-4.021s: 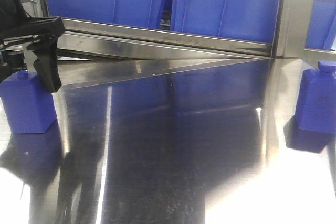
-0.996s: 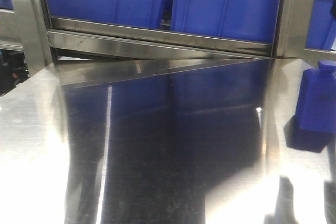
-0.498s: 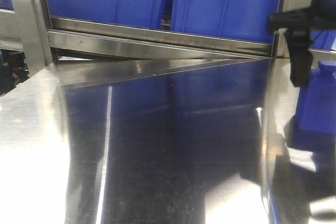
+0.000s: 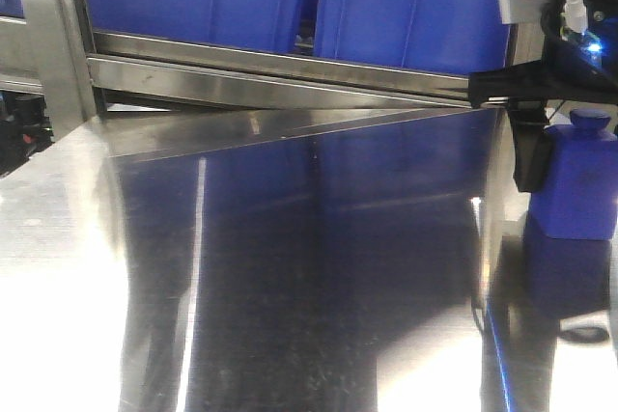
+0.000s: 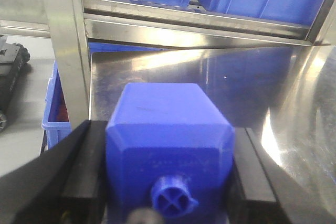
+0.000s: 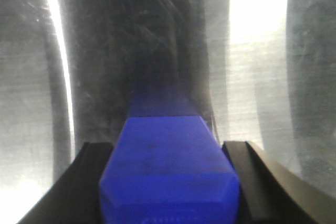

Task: Pick and sort blue part to right shelf
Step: 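Grasp the second blue bottle-shaped part with the right gripper and lift, then hold both blue parts and back the base away from the table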

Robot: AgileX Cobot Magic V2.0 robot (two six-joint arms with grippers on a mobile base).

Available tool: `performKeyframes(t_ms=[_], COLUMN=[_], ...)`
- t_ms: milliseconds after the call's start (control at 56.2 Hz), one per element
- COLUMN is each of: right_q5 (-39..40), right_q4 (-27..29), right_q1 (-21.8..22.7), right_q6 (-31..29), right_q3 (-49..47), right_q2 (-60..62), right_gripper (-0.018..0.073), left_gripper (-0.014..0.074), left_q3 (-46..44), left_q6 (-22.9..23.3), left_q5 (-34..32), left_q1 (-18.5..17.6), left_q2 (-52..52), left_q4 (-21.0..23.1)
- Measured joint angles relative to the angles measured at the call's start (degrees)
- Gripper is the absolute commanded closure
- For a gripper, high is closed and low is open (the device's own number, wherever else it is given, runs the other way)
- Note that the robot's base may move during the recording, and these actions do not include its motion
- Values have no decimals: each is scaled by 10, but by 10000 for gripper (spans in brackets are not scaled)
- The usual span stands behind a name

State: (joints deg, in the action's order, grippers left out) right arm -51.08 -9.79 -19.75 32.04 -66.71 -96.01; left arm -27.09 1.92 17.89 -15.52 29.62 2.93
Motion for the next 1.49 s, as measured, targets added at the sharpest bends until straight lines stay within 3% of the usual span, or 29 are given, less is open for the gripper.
performKeyframes(t_ms=[391,569,819,1085,1495], right_q5=[8,46,122,227,231], right_q4=[12,12,12,3,-24], right_q1=[0,0,0,0,0], right_q6=[-164,-195,-220,-225,-225], right_q3=[2,47,178,343,450], right_q2=[86,141,248,477,886], right_gripper=[354,354,354,354,354], left_gripper=[262,262,262,262,262], left_q3=[21,47,59,59,59], left_q6=[0,0,0,0,0], left_q5=[43,52,90,103,105], left_q1=[16,45,73,76,76], left_q2=[-31,-96,-184,-217,-217], left_q4=[-1,-5,-9,-13,-13])
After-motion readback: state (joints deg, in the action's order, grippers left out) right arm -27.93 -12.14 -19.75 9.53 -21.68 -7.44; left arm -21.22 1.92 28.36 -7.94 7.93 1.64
